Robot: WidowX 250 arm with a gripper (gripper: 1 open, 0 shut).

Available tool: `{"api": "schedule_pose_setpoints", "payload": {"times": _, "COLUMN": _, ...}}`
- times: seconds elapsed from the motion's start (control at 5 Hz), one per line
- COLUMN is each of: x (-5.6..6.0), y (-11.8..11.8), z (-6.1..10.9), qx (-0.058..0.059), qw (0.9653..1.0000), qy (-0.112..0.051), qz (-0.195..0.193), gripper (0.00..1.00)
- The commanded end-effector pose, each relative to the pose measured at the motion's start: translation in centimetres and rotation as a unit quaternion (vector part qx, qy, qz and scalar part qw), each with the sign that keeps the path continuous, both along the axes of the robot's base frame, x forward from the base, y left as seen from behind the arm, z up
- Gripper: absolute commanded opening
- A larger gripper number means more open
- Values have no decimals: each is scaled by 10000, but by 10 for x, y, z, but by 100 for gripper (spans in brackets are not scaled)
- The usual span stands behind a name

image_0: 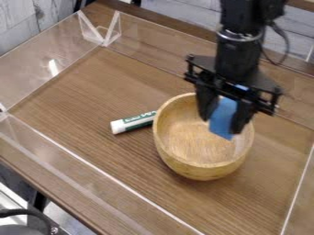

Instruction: Remove the blue block from inside the brown bowl and put it on the table

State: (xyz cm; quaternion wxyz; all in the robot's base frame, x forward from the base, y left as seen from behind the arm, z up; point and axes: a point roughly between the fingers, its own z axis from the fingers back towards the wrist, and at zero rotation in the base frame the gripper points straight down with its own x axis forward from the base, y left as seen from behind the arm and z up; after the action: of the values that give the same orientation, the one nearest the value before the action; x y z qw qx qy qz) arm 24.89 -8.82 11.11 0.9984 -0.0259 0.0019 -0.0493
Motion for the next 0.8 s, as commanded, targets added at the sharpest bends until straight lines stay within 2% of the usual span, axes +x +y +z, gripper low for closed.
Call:
{"api": "schedule_pose_setpoints", "payload": {"times": 0.0, "x": 0, "y": -22, "z": 13, "qx": -113, "qw": 9994, "qy": -328, "qz": 22, "gripper": 0}}
{"api": "schedule_pose_setpoints", "payload": {"times": 0.4, "x": -10, "y": -61, "z": -1, "qx": -115, "qw": 9992, "qy": -375, "qz": -13, "gripper": 0}}
{"api": "schedule_pose_setpoints", "payload": {"times": 0.6, "x": -13, "y": -66, "z": -12, "qx": -106, "qw": 9992, "qy": -380, "qz": -39, "gripper": 0}}
